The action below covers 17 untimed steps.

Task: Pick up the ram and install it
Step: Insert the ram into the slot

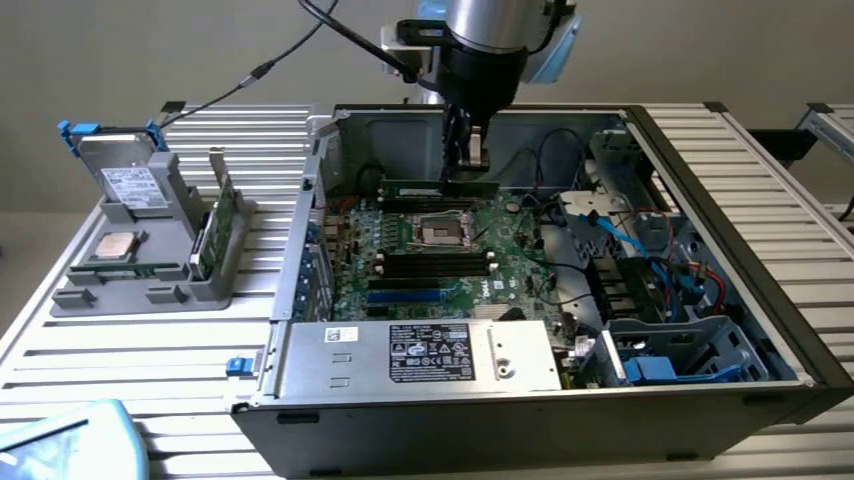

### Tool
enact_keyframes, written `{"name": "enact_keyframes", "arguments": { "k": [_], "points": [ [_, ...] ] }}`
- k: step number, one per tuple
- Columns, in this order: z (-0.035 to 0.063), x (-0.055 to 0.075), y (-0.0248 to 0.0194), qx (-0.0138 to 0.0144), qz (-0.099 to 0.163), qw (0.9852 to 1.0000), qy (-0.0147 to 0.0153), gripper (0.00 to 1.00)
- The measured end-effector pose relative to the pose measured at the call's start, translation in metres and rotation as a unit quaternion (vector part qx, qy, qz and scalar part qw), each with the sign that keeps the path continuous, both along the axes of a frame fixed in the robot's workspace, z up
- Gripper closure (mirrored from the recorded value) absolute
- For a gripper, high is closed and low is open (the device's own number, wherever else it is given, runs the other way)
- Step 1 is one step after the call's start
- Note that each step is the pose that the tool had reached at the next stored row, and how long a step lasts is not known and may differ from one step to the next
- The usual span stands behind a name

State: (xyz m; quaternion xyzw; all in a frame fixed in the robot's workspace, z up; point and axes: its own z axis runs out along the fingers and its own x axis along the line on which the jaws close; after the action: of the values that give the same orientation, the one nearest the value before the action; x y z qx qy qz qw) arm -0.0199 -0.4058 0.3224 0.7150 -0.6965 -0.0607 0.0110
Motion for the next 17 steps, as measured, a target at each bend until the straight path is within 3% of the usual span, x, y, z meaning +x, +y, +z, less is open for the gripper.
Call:
{"name": "enact_keyframes", "arguments": {
  "k": [9,17],
  "points": [
    [-0.0163,0.000,-0.0071,0.0000,0.001,1.0000,0.0000,0.86],
    [-0.0309,0.000,-0.0168,0.0000,0.004,1.0000,0.0000,0.86]
  ]
}}
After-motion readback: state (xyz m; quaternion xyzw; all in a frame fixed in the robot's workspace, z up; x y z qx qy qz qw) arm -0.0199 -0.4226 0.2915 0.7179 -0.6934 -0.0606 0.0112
